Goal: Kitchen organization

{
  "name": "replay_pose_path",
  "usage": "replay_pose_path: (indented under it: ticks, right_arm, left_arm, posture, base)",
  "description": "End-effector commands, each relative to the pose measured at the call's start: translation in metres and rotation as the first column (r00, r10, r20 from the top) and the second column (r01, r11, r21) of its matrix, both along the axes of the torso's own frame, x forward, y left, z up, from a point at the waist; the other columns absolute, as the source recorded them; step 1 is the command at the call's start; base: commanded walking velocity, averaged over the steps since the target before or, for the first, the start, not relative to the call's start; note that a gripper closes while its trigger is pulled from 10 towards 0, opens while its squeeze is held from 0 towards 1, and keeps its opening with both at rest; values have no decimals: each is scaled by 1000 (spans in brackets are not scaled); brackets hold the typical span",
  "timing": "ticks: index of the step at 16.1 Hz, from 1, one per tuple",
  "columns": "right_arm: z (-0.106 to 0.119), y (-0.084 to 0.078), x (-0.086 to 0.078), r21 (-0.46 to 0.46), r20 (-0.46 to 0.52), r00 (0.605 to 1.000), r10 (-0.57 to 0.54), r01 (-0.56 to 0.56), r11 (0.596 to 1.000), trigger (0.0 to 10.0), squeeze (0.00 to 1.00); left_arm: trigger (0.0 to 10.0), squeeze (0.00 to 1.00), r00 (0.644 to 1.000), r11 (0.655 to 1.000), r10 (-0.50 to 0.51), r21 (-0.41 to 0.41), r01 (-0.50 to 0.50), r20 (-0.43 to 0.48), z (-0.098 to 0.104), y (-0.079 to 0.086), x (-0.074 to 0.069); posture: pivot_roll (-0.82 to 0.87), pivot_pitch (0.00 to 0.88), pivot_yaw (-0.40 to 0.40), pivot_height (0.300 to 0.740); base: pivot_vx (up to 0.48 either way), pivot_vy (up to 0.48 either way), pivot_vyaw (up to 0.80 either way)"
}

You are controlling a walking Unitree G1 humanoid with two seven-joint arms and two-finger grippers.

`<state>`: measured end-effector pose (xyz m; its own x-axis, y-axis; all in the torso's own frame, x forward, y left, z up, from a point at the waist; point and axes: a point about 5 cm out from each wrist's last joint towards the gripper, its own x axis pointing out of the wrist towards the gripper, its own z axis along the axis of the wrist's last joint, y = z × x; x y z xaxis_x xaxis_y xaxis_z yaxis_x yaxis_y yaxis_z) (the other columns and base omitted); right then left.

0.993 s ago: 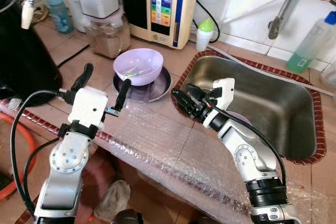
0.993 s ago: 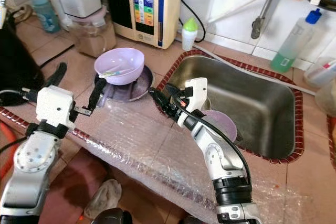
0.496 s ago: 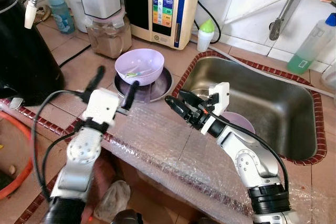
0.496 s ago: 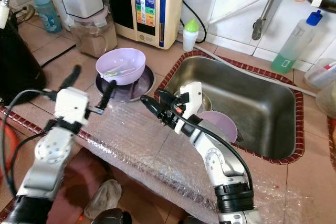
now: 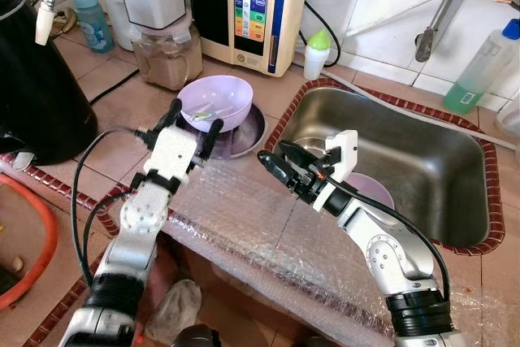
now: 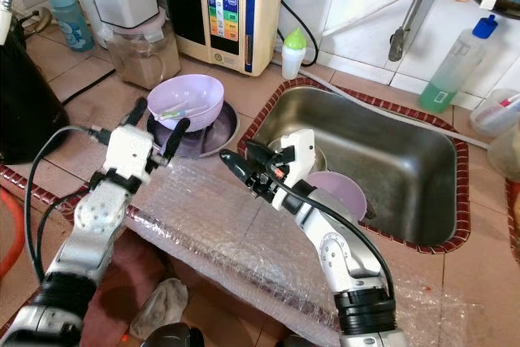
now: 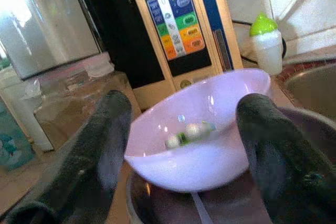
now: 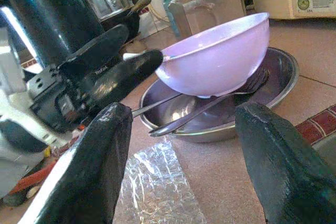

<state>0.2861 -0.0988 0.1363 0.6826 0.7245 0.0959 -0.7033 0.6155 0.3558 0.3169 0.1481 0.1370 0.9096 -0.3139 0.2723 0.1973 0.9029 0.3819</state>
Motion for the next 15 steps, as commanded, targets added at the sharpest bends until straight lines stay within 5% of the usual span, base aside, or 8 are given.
replay_pose_path:
  ticks: [1, 15]
  right_arm:
    - [3, -3, 0, -6, 6, 1000, -14, 14, 1000, 10000, 0]
    - [2, 0, -1, -1, 3, 1000, -19, 19, 1000, 10000, 0]
  left_arm:
    - [0, 0, 1000, 1000, -13, -12, 13, 9, 2, -1, 3]
    - [0, 0, 999, 996, -46, -77, 44, -26, -5, 1, 11]
  posture:
    - [-36, 23, 12, 740]
    - [-33, 26, 22, 740]
  base:
    - [0, 0, 0]
    - [0, 0, 0]
